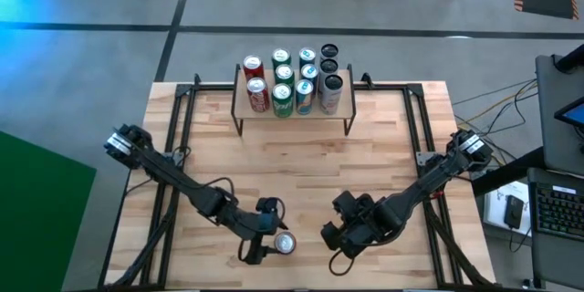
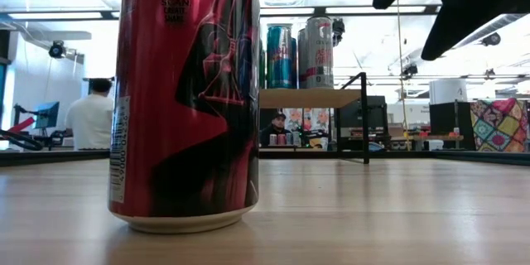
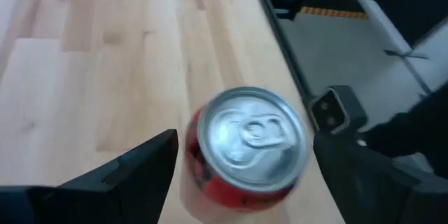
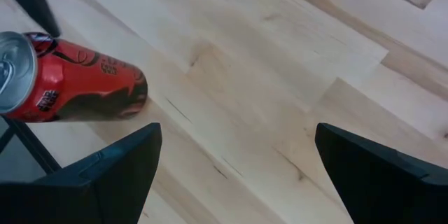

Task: Place canned beverage on shelf
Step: Put the red soda can on the shelf aligned with the other red soda can

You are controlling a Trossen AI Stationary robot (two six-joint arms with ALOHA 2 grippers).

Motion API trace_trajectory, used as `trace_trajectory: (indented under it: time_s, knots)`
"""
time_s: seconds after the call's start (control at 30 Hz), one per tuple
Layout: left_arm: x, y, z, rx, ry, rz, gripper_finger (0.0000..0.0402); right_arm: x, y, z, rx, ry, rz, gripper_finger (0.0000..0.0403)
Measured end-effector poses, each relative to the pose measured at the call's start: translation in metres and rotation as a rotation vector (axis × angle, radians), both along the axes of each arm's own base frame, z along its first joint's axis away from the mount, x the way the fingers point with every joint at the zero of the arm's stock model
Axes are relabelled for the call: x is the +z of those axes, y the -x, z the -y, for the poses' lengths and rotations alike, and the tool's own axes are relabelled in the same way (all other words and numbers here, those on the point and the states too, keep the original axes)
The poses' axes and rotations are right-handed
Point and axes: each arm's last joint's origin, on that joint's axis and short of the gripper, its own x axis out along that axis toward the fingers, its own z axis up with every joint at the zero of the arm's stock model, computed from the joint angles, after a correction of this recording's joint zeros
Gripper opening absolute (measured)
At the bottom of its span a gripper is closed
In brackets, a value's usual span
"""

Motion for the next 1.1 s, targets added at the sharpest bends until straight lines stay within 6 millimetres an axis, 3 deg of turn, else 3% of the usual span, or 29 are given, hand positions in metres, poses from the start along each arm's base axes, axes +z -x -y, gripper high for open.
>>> trace_trajectory:
  time_s: [0.5, 0.63, 0.73, 0.9, 1.1]
  knots:
    - [-0.027, -0.021, 0.013, 0.044, -0.051, -0.019, 0.0338, 0.0, 0.0, -0.001, -0.017, -0.007, 0.01, 0.0368]
    - [-0.027, -0.021, 0.012, 0.096, -0.05, -0.015, 0.0319, 0.0, 0.003, -0.004, -0.032, -0.001, 0.024, 0.0368]
    - [-0.027, -0.02, 0.008, 0.133, -0.064, -0.013, 0.0296, 0.0, 0.004, -0.005, -0.043, 0.014, 0.033, 0.0368]
    - [-0.025, -0.019, 0.0, 0.164, -0.056, -0.029, 0.0294, 0.0, 0.005, -0.004, -0.051, 0.045, 0.037, 0.0368]
    - [-0.007, -0.014, -0.025, 0.216, -0.077, -0.069, 0.0294, 0.005, 0.012, 0.002, -0.059, 0.094, 0.018, 0.0368]
